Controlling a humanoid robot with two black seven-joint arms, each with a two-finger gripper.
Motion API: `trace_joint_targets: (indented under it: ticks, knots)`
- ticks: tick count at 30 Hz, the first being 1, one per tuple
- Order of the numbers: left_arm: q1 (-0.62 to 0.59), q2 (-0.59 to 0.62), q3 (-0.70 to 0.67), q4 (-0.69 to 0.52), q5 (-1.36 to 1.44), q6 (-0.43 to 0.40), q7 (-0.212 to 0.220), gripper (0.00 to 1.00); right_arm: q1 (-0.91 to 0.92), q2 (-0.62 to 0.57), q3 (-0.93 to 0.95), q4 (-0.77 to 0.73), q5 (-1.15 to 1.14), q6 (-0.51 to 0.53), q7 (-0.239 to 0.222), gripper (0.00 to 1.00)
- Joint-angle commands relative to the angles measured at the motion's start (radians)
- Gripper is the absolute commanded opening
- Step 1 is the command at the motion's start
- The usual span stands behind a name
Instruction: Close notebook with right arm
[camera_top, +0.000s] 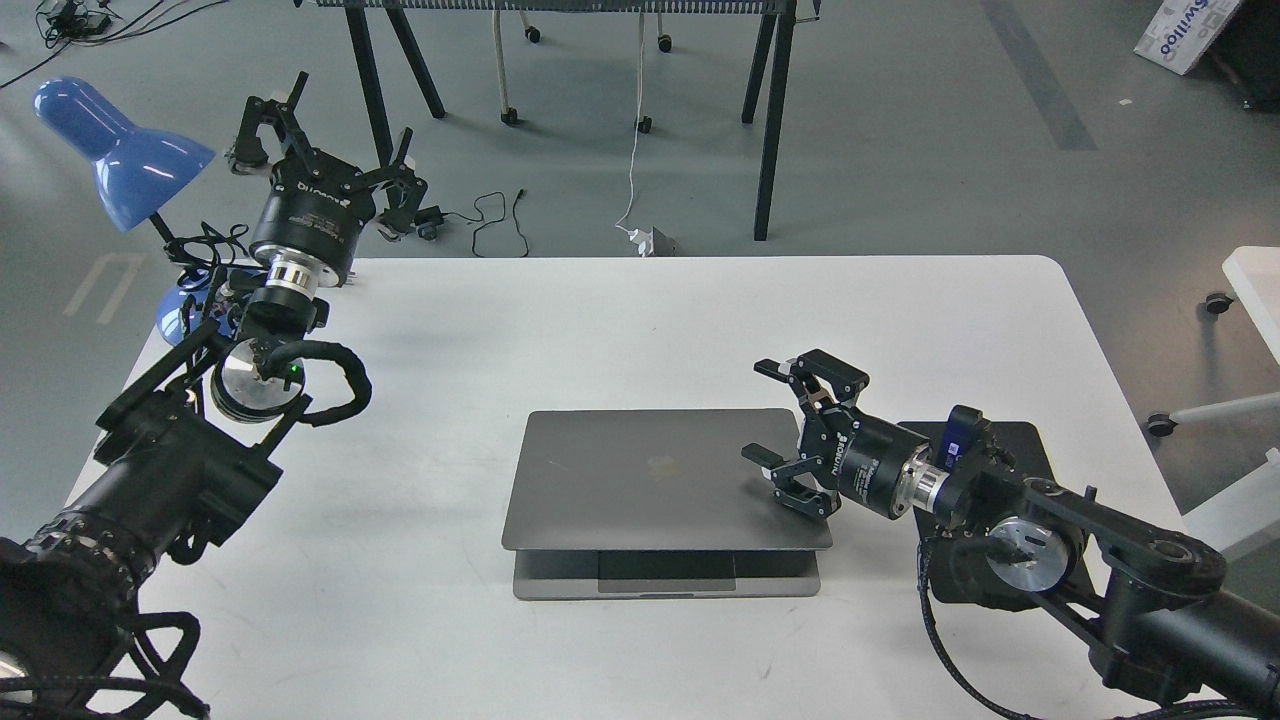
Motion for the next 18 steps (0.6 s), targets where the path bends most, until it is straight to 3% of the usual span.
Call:
trace_joint_targets:
  ticks: [1,18]
  knots:
    - [0.0,0.0,0.001,0.0,0.0,-0.006,0.0,1.0,0.001,0.003,-0.043,-0.009,-0.039,-0.006,-0.003,1.0]
    - [0.002,-0.002,0.001,0.0,-0.002,-0.006,-0.002,1.0,-0.001,0.005,-0.109,-0.014,-0.089,-0.074,-0.001,1.0]
